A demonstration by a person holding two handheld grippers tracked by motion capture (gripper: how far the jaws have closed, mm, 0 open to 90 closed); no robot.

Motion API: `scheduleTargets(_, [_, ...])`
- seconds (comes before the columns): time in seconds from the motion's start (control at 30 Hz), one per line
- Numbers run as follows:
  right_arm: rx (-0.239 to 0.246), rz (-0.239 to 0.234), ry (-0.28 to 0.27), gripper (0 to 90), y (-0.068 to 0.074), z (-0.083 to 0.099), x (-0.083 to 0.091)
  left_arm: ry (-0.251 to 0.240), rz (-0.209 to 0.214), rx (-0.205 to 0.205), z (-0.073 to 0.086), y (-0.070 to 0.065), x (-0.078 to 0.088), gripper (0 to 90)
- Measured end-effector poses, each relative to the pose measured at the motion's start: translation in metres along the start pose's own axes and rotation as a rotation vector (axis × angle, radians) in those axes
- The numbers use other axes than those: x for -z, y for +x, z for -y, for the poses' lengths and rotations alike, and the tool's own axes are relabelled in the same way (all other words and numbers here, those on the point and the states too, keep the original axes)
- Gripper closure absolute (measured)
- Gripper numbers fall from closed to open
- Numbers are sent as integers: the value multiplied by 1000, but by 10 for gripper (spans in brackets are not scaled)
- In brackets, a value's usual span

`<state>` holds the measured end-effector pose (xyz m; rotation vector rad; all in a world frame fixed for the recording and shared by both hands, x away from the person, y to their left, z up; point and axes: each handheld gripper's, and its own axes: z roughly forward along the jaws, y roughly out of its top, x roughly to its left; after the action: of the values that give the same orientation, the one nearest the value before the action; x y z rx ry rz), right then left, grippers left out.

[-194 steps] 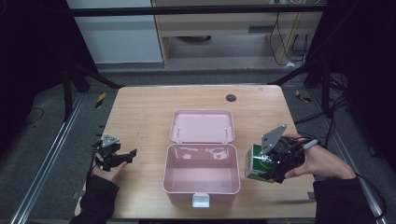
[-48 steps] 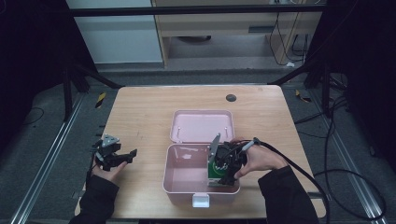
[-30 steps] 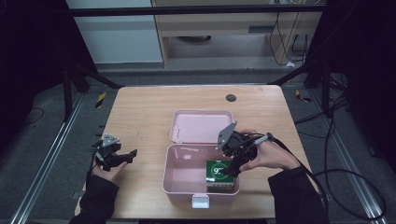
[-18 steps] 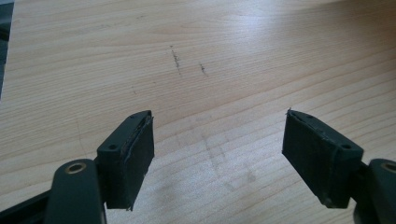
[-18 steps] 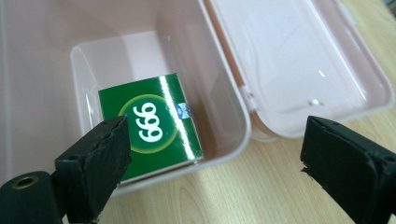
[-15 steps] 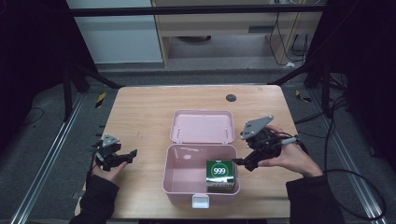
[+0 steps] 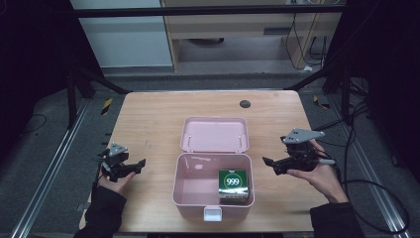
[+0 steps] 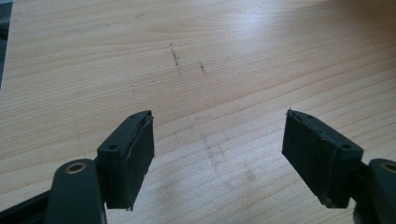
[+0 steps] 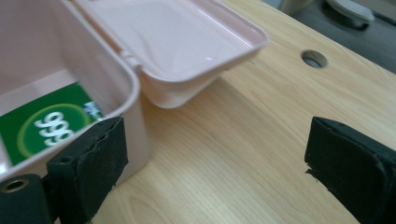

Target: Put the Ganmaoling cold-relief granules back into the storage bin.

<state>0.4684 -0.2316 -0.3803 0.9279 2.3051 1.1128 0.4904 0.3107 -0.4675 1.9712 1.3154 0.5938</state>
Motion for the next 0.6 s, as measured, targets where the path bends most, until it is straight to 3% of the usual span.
scheduleTargets(0.03, [0, 0, 0, 60, 0, 0, 0, 1, 1, -1, 0, 0, 0, 245])
scheduleTargets(0.17, [-80, 50, -25, 58, -7, 19, -6, 0, 1, 1, 0, 0, 0, 247])
scheduleTargets(0.2, [-104, 80, -12, 59, -10, 28, -11, 1, 0, 0, 0, 0, 0, 248])
scheduleTargets(0.47, [-170, 153, 41, 50, -24, 54, -24, -1, -1, 1, 0, 1, 0, 249])
scheduleTargets(0.53, [-217, 190, 49, 41, -29, 66, -27, 0, -3, 0, 0, 1, 0, 248])
scheduleTargets(0.6, [-230, 197, 52, 40, -30, 68, -28, 0, -4, -2, 1, 1, -1, 248])
